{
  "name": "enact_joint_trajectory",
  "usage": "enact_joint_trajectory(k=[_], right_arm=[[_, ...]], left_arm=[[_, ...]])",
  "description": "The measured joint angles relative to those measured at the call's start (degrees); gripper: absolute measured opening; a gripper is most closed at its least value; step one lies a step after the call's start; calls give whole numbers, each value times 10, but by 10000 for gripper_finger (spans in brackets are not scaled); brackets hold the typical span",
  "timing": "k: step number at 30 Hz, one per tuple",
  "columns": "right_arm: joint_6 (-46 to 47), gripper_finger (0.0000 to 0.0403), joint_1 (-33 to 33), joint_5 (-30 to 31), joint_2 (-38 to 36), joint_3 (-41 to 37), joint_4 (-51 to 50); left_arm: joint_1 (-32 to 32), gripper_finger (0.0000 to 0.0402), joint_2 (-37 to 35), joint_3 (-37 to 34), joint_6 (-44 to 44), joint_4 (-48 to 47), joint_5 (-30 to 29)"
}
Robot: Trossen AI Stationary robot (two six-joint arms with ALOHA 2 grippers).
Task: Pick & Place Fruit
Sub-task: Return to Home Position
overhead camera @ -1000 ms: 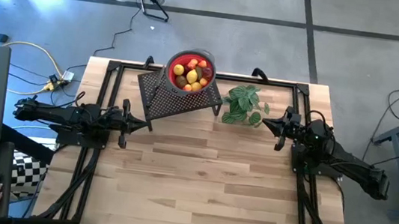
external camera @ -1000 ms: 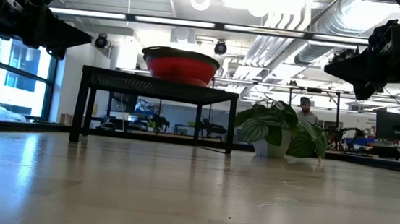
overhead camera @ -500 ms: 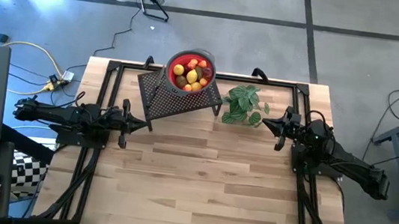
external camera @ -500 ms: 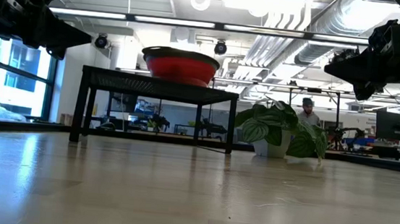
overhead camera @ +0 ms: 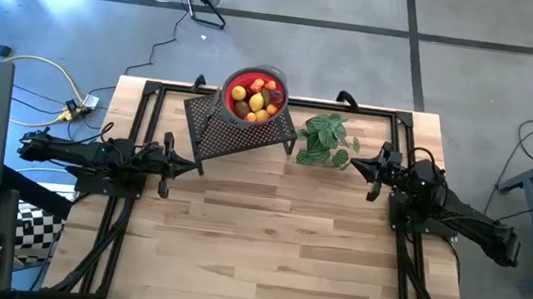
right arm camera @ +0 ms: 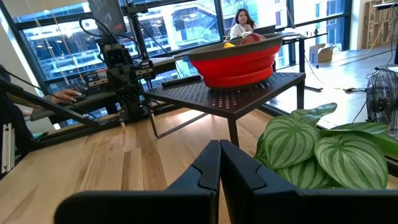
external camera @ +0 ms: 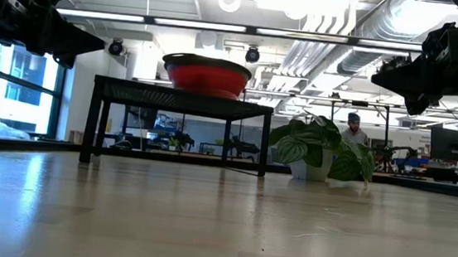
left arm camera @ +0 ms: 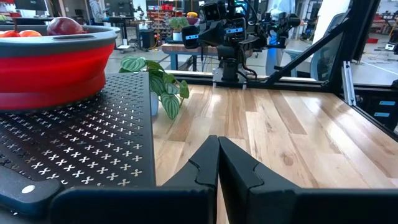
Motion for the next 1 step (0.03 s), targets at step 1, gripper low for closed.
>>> enact_joint_trajectory(k=[1], right_arm=[[0,3,0,0,0,0,0]], left_arm=[[0,3,0,0,0,0,0]])
